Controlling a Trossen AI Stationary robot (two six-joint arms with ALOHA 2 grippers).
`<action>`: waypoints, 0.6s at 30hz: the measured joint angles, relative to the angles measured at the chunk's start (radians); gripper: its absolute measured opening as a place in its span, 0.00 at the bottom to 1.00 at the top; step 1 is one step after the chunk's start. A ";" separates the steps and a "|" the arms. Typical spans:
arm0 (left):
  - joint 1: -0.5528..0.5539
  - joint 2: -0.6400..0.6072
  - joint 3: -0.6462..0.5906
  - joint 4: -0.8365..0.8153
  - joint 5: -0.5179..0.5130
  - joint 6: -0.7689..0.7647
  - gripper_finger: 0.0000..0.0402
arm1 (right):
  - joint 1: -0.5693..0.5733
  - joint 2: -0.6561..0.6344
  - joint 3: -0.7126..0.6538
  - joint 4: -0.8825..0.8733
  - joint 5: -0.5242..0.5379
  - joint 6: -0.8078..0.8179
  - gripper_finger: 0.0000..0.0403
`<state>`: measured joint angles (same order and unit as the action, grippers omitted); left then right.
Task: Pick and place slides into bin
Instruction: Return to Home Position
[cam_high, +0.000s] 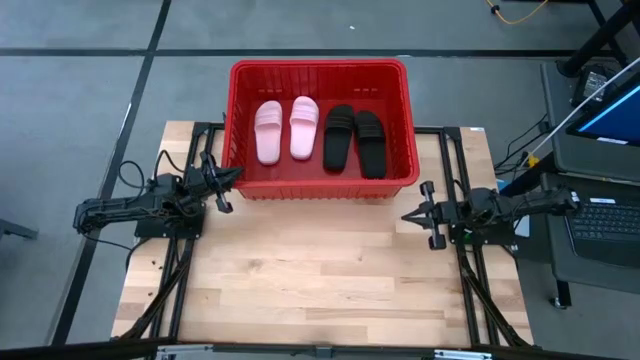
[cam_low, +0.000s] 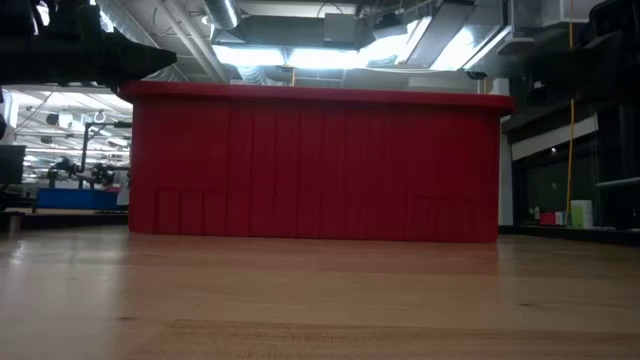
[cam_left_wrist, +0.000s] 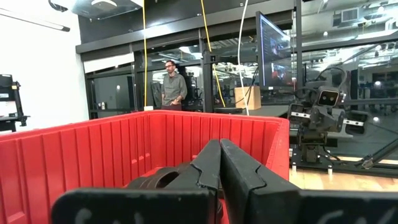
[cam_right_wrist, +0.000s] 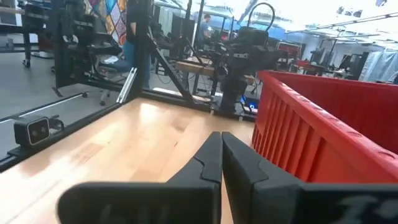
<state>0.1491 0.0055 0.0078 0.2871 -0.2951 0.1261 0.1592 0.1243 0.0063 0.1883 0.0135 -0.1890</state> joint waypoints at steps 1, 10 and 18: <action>0.000 0.000 0.000 0.000 0.000 0.000 0.01 | -0.012 -0.022 0.000 -0.024 -0.013 0.000 0.03; 0.000 0.000 0.000 0.000 0.000 0.000 0.02 | -0.079 -0.124 0.000 -0.144 -0.027 -0.024 0.03; 0.000 0.000 0.000 0.000 0.000 0.000 0.02 | -0.082 -0.121 0.000 -0.160 -0.026 0.044 0.03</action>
<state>0.1493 0.0052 0.0078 0.2871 -0.2951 0.1261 0.0769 0.0036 0.0063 0.0287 -0.0129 -0.1449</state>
